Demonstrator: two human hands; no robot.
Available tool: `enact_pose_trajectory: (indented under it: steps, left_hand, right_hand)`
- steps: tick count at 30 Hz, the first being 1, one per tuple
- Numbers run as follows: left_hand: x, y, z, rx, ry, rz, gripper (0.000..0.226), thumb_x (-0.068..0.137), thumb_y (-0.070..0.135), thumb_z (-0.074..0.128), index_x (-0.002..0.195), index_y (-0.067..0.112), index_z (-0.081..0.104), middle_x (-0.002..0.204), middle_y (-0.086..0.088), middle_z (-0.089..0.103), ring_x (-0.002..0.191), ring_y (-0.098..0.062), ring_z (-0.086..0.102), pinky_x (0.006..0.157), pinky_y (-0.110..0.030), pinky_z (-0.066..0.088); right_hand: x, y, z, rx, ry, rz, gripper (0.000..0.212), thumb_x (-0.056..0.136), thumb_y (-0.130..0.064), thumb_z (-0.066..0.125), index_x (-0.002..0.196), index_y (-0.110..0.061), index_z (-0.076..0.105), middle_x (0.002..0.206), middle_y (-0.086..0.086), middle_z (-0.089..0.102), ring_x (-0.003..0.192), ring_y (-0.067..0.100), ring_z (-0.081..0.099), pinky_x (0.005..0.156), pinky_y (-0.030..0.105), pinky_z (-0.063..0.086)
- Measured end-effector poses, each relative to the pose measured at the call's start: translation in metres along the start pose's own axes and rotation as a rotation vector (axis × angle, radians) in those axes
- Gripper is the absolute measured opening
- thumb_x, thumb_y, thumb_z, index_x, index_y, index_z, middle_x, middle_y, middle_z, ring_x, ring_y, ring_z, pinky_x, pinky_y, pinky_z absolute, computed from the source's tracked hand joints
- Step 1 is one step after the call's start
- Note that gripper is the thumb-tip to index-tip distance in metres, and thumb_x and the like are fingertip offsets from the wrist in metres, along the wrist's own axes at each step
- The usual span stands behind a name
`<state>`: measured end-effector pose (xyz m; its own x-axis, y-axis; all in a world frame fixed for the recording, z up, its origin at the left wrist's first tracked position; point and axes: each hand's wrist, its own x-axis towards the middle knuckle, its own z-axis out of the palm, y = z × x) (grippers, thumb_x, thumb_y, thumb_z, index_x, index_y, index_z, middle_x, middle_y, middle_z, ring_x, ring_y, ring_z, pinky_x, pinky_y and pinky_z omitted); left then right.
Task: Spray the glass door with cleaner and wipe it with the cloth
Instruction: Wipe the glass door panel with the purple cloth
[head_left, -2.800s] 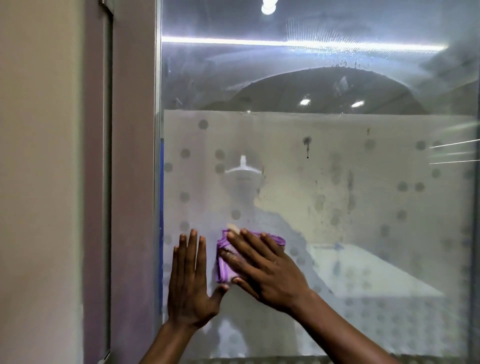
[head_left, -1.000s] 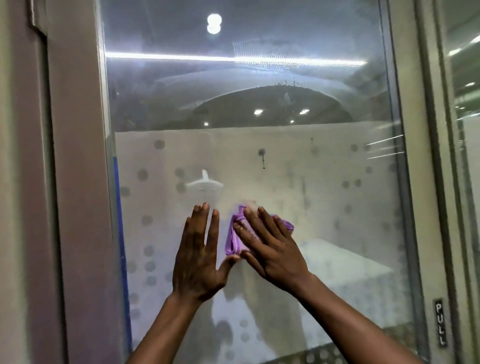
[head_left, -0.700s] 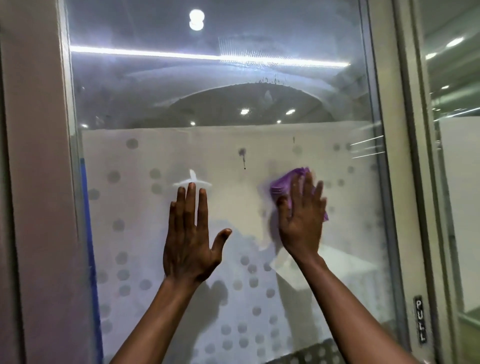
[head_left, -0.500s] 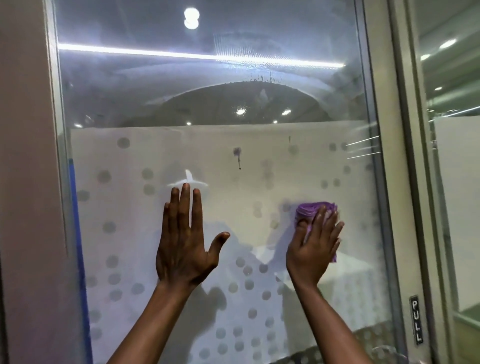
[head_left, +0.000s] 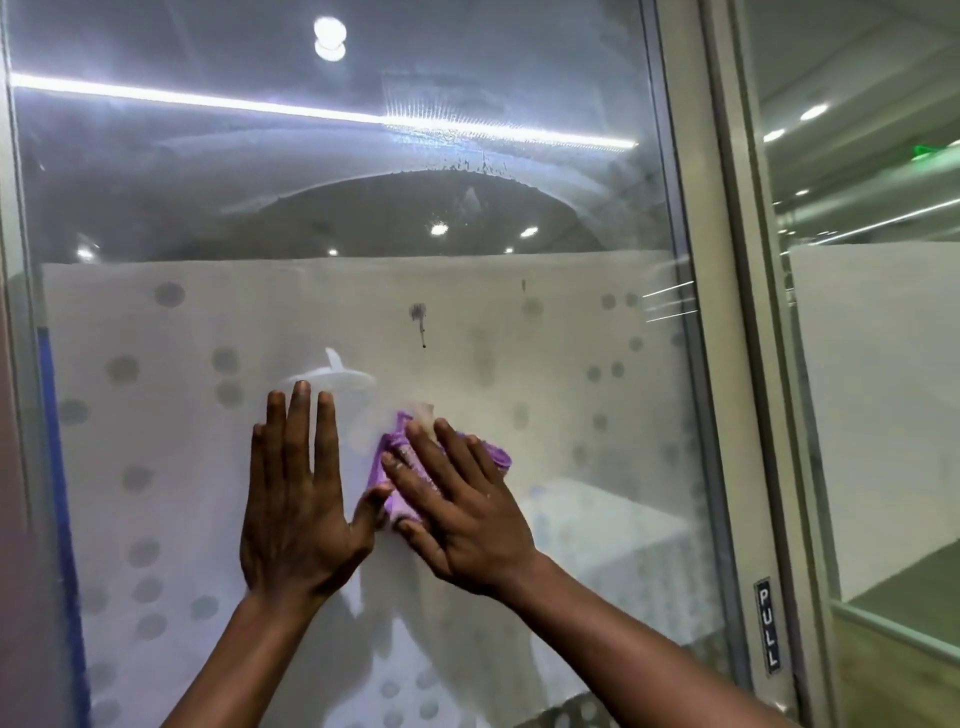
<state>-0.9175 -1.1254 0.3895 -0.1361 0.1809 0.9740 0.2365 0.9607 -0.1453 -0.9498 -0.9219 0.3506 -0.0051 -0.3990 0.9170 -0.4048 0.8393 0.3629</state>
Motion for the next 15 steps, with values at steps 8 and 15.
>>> enact_pose_trajectory:
  steps: [8,15]
  left_hand:
    - [0.011,0.015,-0.004,0.027,-0.011,0.115,0.094,0.098,0.073,0.027,0.167,0.011,0.01,0.177,-0.012,0.001,0.164,-0.034,0.002,0.134,-0.045,0.0]
    - [0.019,0.018,0.004,0.052,-0.042,0.122,0.094,0.098,0.073,0.022,0.167,0.011,0.009,0.177,-0.013,0.0,0.164,-0.034,0.001,0.134,-0.043,-0.003]
  right_hand:
    - [-0.049,0.099,-0.028,-0.031,-0.006,0.558,0.064,0.107,-0.048,0.032,0.164,-0.019,0.028,0.174,0.007,0.018,0.162,0.032,0.013,0.127,0.051,0.023]
    - [0.001,0.139,-0.041,0.127,0.233,1.055,0.068,0.105,-0.047,0.032,0.165,-0.022,0.014,0.175,0.005,0.013,0.162,0.029,0.008,0.13,0.051,0.014]
